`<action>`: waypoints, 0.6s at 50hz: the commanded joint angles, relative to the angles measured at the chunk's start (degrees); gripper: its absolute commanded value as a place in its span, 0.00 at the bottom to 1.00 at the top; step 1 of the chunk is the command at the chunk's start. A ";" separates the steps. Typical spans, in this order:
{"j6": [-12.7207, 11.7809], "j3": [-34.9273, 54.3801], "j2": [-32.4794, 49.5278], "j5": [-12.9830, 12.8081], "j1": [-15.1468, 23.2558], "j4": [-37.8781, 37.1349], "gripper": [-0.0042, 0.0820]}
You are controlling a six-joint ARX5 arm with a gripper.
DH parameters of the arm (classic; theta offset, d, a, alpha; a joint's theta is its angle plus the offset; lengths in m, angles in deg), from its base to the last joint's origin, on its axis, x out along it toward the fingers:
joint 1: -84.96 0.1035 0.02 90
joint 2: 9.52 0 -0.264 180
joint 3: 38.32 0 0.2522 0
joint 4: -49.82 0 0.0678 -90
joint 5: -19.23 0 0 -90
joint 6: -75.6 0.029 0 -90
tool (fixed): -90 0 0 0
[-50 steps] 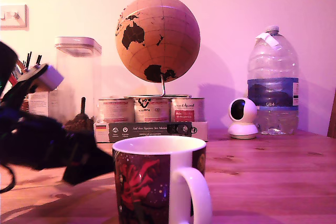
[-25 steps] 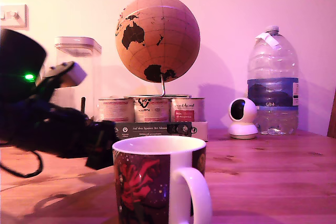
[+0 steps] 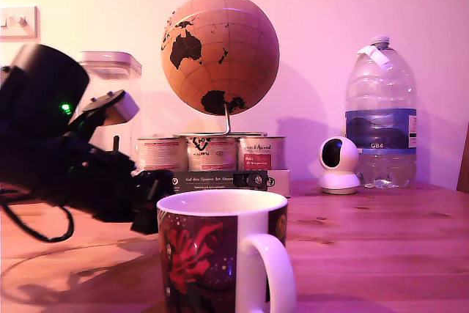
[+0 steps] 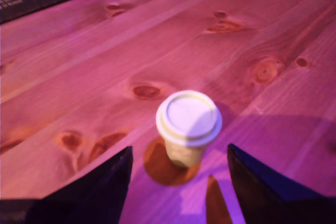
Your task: Pick up the coffee capsules from the table one by one and drop them inside the nearest coffee cup
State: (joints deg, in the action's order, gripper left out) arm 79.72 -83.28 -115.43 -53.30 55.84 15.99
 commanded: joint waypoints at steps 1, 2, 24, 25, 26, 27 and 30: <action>0.44 -1.03 -0.70 0.09 -0.52 0.46 0.65; 0.44 -1.29 -0.72 0.11 -0.59 0.90 0.65; 0.44 -4.46 -2.56 0.46 -1.38 5.03 0.62; 0.44 -4.57 -2.56 0.44 -1.38 5.46 0.60; 0.46 -4.68 -2.56 0.39 -1.38 5.84 0.59; 0.46 -4.79 -2.56 0.31 -1.38 6.16 0.58; 0.46 -5.09 -2.56 0.02 -1.38 7.19 0.56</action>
State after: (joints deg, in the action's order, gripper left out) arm 79.72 -87.82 -116.96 -52.99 54.66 23.03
